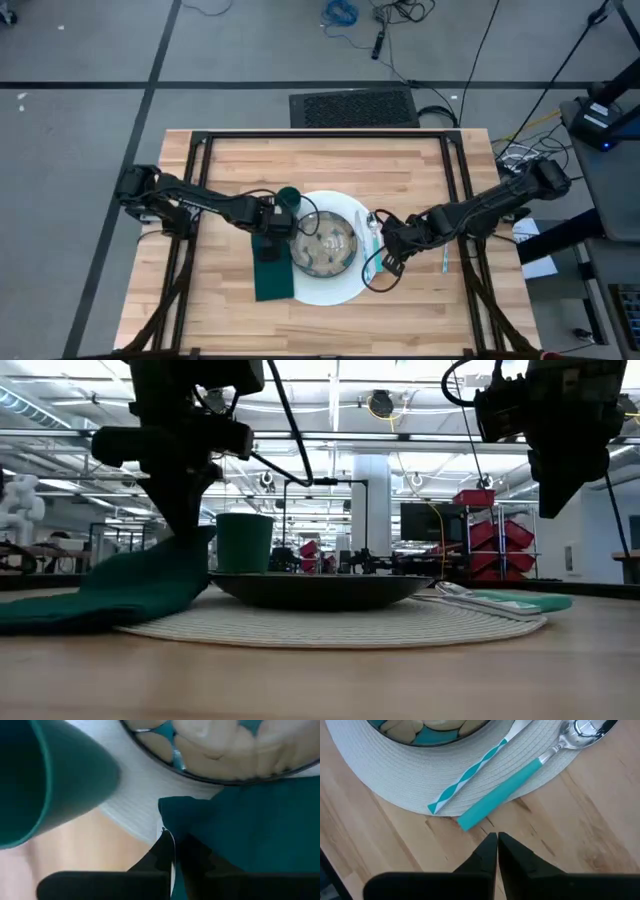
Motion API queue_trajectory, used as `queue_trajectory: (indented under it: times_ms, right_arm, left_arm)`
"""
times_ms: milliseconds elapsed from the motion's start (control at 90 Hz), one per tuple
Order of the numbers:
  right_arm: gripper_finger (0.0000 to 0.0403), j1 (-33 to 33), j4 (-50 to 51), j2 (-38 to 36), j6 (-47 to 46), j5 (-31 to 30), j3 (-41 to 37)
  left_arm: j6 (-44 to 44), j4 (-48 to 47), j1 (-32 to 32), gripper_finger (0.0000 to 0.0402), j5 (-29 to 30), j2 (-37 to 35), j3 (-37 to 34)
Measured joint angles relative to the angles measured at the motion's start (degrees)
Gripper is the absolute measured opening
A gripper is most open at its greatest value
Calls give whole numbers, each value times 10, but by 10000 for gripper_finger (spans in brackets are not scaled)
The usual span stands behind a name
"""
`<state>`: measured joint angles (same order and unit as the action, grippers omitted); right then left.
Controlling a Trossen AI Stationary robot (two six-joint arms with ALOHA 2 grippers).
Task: Set table place
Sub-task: Put the dark green napkin on the left of the white table mat
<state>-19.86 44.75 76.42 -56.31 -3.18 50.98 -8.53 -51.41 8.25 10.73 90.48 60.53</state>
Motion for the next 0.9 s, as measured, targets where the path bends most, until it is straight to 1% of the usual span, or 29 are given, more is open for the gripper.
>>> queue_trajectory:
  times_ms: [78,167,244,422,489,556,678,733,844,900]
  right_arm:
    - [0,0,0,0,0,0,0]
    - [0,0,0,0,0,0,0]
    - [0,0,0,0,0,0,0]
    - [0,0,0,0,0,0,0]
    - [0,0,0,0,0,0,0]
    - [0,0,-2,0,1,0,0]
    - [0,0,-5,0,2,0,0]
    - [0,0,-5,0,5,0,0]
    - [0,0,-5,0,14,0,0]
    - [0,0,-5,0,15,0,0]
  left_arm:
    - [1,0,0,5,3,0,0]
    - [-15,-2,0,24,9,0,0]
    - [-19,-1,0,51,9,0,0]
    - [-61,-4,0,124,11,0,0]
    - [-82,-22,0,148,13,0,1]
    - [-101,-59,0,164,13,0,13]
    - [-176,-138,0,174,12,-1,54]
    - [-212,-157,5,175,-5,-1,78]
    - [-279,-142,38,175,-63,-5,112]
    - [-305,-117,64,175,-78,-5,121]
